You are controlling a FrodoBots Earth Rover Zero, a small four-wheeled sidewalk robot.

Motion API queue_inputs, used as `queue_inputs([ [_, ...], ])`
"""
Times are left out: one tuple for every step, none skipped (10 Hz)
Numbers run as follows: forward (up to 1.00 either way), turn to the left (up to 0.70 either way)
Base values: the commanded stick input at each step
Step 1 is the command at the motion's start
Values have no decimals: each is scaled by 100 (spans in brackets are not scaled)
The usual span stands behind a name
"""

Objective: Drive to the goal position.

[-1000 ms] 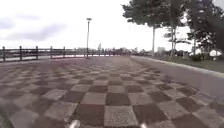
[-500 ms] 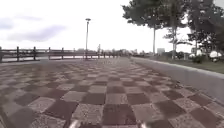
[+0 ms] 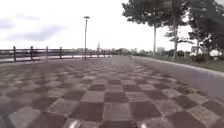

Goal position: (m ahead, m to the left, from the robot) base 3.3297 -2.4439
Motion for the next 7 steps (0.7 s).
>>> queue_inputs([
  [70, 2],
  [70, 0],
  [70, 0],
  [70, 0],
  [70, 0],
  [70, 0],
  [70, 0],
])
